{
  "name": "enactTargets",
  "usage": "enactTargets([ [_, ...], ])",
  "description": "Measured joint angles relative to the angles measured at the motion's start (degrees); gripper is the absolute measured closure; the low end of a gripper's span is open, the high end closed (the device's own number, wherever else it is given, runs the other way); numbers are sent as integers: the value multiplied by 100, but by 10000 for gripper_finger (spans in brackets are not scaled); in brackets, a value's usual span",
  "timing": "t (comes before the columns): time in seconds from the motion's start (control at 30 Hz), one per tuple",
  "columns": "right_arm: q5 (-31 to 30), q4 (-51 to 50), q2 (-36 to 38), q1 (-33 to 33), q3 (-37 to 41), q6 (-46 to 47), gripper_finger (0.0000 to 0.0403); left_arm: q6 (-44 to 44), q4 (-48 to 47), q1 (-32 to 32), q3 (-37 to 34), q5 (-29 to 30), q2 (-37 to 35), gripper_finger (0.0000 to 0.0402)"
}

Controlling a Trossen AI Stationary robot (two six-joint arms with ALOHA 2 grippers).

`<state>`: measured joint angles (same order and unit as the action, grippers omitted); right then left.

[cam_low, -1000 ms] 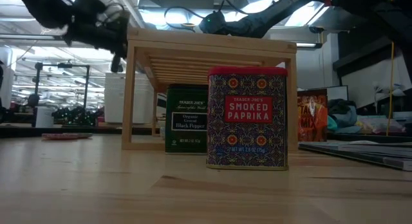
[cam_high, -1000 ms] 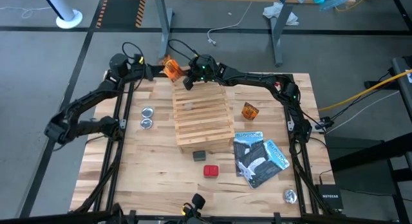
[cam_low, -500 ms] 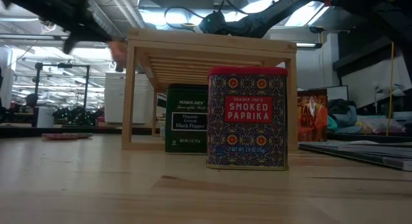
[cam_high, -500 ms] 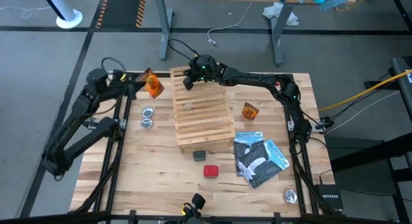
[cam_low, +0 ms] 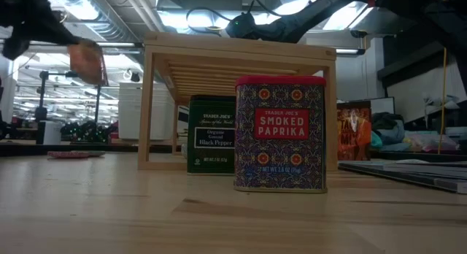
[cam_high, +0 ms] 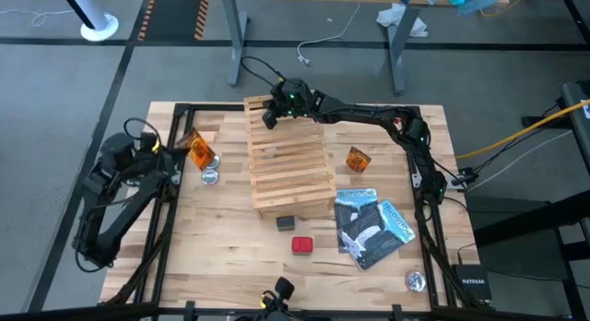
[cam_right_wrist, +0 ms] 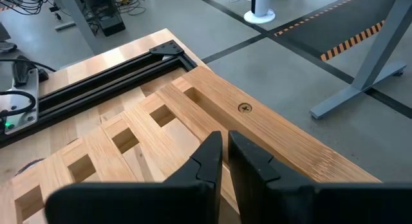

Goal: Shelf spices
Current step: Remove the orange seasoning pack from the shelf

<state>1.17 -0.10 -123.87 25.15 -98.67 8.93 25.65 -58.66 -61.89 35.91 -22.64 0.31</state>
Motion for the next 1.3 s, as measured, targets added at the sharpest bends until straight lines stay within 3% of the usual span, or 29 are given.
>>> enactTargets([
  [0.1, 19, 3, 0, -1, 2, -14, 370, -206, -335, -7, 12, -213, 7, 401],
  [0.63, 39, 9, 0, 0, 2, -22, 370, -1098, -218, -7, 40, -1691, 7, 401],
  [0.87, 37, 15, 0, 0, 4, -24, 370, -1164, -166, -7, 163, -1797, 11, 401],
  [1.3, 37, 40, 0, 0, 4, -23, 370, -922, -387, -252, 1391, -1979, 9, 401],
])
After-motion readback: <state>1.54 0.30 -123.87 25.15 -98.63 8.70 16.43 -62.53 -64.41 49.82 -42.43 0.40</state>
